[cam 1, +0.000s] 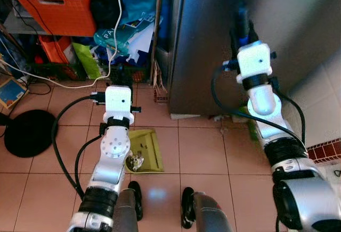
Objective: Sweep floor
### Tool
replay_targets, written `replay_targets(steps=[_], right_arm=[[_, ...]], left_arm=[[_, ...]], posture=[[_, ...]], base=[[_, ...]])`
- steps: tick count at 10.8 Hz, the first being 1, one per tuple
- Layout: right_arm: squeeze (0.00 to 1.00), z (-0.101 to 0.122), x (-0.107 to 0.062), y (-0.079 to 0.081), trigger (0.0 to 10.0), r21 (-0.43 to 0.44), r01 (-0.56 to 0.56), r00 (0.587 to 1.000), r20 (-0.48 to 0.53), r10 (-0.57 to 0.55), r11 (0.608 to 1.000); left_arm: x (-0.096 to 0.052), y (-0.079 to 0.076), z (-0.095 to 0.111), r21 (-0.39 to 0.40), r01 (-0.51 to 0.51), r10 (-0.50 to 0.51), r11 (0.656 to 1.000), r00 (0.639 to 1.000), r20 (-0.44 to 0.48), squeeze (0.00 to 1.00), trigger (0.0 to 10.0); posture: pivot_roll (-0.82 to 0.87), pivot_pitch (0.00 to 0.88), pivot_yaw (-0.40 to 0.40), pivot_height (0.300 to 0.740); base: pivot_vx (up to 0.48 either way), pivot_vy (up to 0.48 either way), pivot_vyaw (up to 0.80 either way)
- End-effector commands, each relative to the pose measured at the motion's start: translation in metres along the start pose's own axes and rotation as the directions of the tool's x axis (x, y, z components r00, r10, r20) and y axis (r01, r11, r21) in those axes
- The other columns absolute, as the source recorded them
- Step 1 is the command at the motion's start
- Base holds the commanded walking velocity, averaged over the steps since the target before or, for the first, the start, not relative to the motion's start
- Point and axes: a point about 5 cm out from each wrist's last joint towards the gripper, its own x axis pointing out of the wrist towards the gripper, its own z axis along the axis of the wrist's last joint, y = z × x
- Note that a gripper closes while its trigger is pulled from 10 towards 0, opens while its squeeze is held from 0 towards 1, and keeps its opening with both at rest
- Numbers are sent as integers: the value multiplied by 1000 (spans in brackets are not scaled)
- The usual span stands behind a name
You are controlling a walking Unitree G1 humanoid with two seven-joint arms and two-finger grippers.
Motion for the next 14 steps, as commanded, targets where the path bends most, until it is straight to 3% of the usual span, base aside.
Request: replay_targets(steps=[1,4,7,9,11,12,14], right_arm=[[0,3,0,8,10000,2,-29,999,31,29,1000],[0,-22,-31,46,10000,215,-93,983,-133,124,972],[0,-19,-47,63,10000,350,-166,970,-108,216,922],[0,-13,-49,58,10000,449,-182,966,-85,245,875],[0,6,-47,53,10000,556,-251,950,-16,312,792],[0,22,-47,47,10000,609,-309,930,33,366,730],[0,38,-45,40,10000,651,-374,903,94,419,661]], left_arm=[[-13,-8,-21,4,54,-53,999,992,-116,0,10000],[-14,-5,-21,12,54,-53,998,991,-122,0,10000],[-11,-8,-21,6,59,-58,998,990,-125,0,10000],[-8,-10,-24,4,68,-67,998,989,-128,0,10000],[1,-14,-24,4,77,-76,997,990,-122,0,10000],[7,-14,-25,8,83,-81,997,990,-119,0,10000],[11,-14,-29,17,94,-91,995,988,-127,0,10000]], posture=[[31,296,-46,740],[38,303,-42,740],[18,289,-42,740],[-14,258,-44,740],[-34,221,-41,740],[-49,195,-34,740],[-61,156,-22,740]], base=[[0,0,0],[0,0,0],[0,0,0],[0,0,0],[0,0,0],[0,0,0],[0,0,0]])
